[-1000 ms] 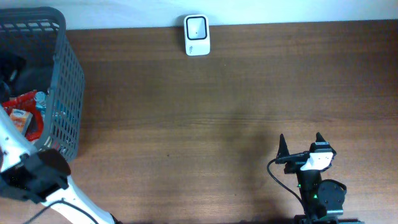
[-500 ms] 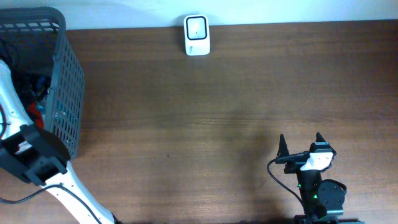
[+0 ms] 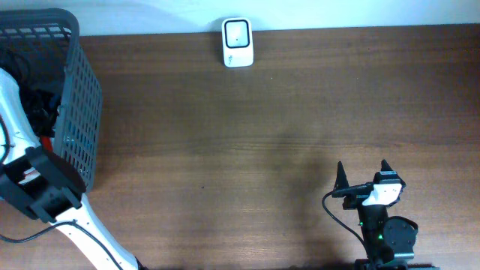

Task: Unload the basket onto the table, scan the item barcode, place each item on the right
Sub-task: 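Grasp the blue mouthwash bottle in the basket with the left gripper, then carry the bottle to the table near the scanner and release it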

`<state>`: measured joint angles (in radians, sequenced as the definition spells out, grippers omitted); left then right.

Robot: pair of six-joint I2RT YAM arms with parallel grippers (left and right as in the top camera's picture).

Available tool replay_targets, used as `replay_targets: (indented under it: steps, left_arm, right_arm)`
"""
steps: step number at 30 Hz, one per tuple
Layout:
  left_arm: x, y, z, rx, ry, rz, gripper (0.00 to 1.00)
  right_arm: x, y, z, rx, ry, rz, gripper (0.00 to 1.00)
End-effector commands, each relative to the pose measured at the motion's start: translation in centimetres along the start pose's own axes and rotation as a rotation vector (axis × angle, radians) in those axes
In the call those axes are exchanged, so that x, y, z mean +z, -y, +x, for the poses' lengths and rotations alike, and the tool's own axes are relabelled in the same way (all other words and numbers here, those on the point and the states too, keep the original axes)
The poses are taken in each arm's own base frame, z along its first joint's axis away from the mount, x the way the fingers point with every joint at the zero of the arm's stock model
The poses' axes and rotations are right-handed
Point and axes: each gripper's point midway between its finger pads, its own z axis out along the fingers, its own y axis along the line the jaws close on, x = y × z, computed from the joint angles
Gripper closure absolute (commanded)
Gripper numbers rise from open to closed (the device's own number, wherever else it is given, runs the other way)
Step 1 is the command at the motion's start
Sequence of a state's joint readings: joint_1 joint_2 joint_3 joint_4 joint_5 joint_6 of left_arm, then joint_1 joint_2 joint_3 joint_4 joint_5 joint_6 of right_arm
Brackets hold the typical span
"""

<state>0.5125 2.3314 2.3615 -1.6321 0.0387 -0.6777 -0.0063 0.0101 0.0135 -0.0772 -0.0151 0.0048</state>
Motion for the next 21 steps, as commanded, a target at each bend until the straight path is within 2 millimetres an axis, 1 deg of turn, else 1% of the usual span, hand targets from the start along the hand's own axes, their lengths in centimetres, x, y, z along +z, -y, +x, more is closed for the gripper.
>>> replay_targets:
  steps: [1,3,5,7,9,12,14,15,16,17,18,19,20,21]
  left_arm:
    - [0.5,-0.2,-0.8,-0.005,0.029,-0.026,0.68]
    - [0.4,-0.1,-0.9,-0.005,0.036,-0.019,0.75]
    - [-0.1,0.2,-1.0,0.0,0.046,-0.006,0.83]
    - [-2.0,1.2,-1.2,0.006,0.069,0.058,0.89]
    - [-5.3,2.7,-1.5,0.038,0.123,0.162,0.93]
    - [-11.5,4.3,-1.8,0.063,0.256,0.322,0.94]
    - [-18.2,5.1,-1.4,0.096,0.408,0.491,0.96]
    - [-20.8,5.3,-0.7,0.115,0.464,0.564,0.98]
    - [-24.8,5.6,0.8,0.153,0.516,0.676,1.0]
    - [-27.8,5.4,2.2,0.182,0.568,0.748,1.0]
    - [-31.2,5.0,4.1,0.214,0.633,0.818,1.0]
    - [-32.9,4.9,5.3,0.237,0.661,0.857,1.0]
    - [-35.1,4.6,7.3,0.271,0.699,0.906,1.0]
    - [-37.1,4.4,10.1,0.316,0.724,0.952,1.0]
  right_arm:
    - [0.0,0.0,0.3,0.01,-0.004,0.002,0.01]
    - [0.0,0.0,0.3,0.01,-0.004,0.003,0.01]
    - [0.0,0.0,0.3,0.01,-0.004,0.002,0.01]
    - [0.0,0.0,0.3,0.01,-0.004,0.003,0.02]
    - [0.0,0.0,0.3,0.01,-0.004,0.002,0.02]
    - [0.0,0.0,0.3,0.01,-0.004,0.002,0.01]
    - [0.0,0.0,0.3,0.01,-0.004,0.003,0.01]
    - [0.0,0.0,0.3,0.01,-0.004,0.002,0.02]
    - [0.0,0.0,0.3,0.01,-0.004,0.002,0.01]
    - [0.0,0.0,0.3,0.01,-0.004,0.002,0.01]
    - [0.0,0.0,0.3,0.01,-0.004,0.003,0.01]
    - [0.0,0.0,0.3,0.01,-0.004,0.002,0.01]
    - [0.0,0.0,0.3,0.01,-0.004,0.003,0.01]
    - [0.0,0.0,0.3,0.01,-0.004,0.002,0.01]
